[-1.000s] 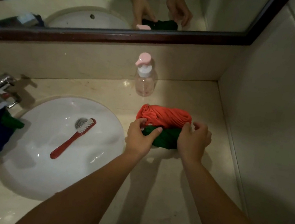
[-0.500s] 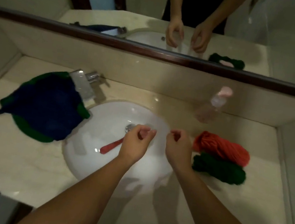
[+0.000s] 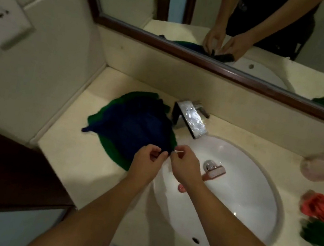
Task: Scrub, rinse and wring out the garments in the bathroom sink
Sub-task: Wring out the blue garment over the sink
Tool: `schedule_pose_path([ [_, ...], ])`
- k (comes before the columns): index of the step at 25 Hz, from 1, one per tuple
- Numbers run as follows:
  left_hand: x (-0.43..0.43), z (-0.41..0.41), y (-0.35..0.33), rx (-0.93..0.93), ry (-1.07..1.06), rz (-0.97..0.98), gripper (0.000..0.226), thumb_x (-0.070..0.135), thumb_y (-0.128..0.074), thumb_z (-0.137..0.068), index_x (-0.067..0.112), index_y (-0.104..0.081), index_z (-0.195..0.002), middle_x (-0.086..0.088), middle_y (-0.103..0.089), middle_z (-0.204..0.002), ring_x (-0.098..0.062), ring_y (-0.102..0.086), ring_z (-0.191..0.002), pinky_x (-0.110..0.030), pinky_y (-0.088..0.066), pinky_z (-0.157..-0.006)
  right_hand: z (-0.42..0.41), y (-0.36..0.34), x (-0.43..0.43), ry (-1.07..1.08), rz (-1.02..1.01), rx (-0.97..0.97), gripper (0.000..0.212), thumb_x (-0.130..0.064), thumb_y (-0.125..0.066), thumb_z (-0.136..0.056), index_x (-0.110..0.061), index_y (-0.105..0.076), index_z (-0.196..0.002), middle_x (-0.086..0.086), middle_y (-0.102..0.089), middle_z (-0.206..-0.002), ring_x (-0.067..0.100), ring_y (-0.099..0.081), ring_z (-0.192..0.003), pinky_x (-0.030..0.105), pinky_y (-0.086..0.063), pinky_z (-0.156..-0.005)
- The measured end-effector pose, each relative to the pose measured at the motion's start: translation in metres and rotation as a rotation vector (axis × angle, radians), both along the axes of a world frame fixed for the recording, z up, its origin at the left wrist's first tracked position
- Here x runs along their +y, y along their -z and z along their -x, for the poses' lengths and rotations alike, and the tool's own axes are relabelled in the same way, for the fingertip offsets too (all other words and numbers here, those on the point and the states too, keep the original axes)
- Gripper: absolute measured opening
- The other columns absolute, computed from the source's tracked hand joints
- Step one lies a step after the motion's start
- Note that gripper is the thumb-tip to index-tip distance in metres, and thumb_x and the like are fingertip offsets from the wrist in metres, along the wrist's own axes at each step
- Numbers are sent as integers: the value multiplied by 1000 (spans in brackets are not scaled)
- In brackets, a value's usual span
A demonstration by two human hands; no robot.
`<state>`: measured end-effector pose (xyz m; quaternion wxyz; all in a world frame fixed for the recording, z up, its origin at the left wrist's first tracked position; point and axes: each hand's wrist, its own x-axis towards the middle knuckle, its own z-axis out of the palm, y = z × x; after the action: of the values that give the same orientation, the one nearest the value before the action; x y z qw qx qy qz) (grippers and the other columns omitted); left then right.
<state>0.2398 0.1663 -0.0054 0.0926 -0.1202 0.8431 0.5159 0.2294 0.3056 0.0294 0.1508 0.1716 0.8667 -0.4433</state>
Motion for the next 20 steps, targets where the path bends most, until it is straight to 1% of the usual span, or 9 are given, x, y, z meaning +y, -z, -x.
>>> schedule_pose_path([
  [2, -37, 11, 12, 22, 108, 137, 33, 42, -70, -92, 21, -67, -116, 6, -60, -109, -7, -59, -95, -25, -50, -87, 17, 7, -35, -53, -52, -9, 42, -30, -56, -101, -14, -55, -140, 9, -63, -129, 28, -61, -117, 35, -49, -97],
  [3, -49, 15, 17, 39, 187, 194, 37, 44, -71, -90, 21, -67, -119, 6, -58, -112, -8, -58, -99, -28, -50, -91, 25, 11, -46, -49, -71, -18, 46, -32, -56, -101, -13, -52, -143, 13, -61, -132, 31, -59, -121, 41, -49, -103],
  [4, -60, 17, 23, 56, 268, 234, 41, 48, -72, -88, 21, -68, -119, 6, -57, -114, -9, -56, -102, -29, -48, -94, 31, 16, -52, -35, -78, -36, 49, -33, -56, -100, -12, -50, -144, 15, -60, -133, 33, -59, -122, 45, -49, -104],
  [7, -85, 14, 41, 158, 467, 324, 51, 60, -69, -80, 22, -73, -115, 6, -56, -123, -11, -52, -110, -33, -42, -98, 38, 26, -58, 6, -78, -94, 45, -33, -62, -99, -11, -53, -136, 12, -64, -126, 31, -63, -112, 46, -53, -98],
  [10, -93, 12, 57, 339, 410, 292, 35, 56, -66, -82, 25, -77, -94, 8, -61, -116, -11, -55, -100, -36, -45, -86, 40, 29, -52, 56, -85, -97, 27, -32, -69, -96, -12, -60, -112, 6, -69, -107, 26, -66, -97, 42, -56, -88],
  [13, -87, 16, 58, 352, 371, 269, 30, 49, -60, -88, 22, -71, -81, 9, -63, -106, -13, -57, -95, -37, -42, -81, 41, 23, -49, 100, -10, -53, 22, -33, -74, -93, -16, -60, -91, 1, -69, -88, 20, -64, -82, 33, -51, -71],
  [15, -85, 16, 52, 319, 351, 243, 32, 48, -55, -92, 20, -65, -81, 10, -61, -101, -12, -56, -93, -35, -41, -83, 39, 19, -49, 108, 33, -50, 23, -35, -72, -94, -18, -57, -88, 1, -68, -85, 20, -63, -78, 31, -49, -66],
  [18, -85, 22, 37, 263, 246, 96, 23, 35, -58, -100, 17, -58, -86, 9, -54, -93, -7, -55, -83, -31, -48, -77, 35, 15, -52, 99, 75, -69, 22, -33, -69, -95, -18, -54, -91, 5, -68, -83, 26, -66, -74, 43, -54, -67],
  [20, -88, 38, 25, 236, 174, 89, 17, 31, -56, -102, 17, -58, -93, 6, -51, -96, -6, -55, -82, -30, -49, -75, 34, 12, -55, 83, 79, -79, 19, -32, -66, -97, -18, -53, -96, 6, -67, -85, 25, -66, -73, 45, -56, -68],
])
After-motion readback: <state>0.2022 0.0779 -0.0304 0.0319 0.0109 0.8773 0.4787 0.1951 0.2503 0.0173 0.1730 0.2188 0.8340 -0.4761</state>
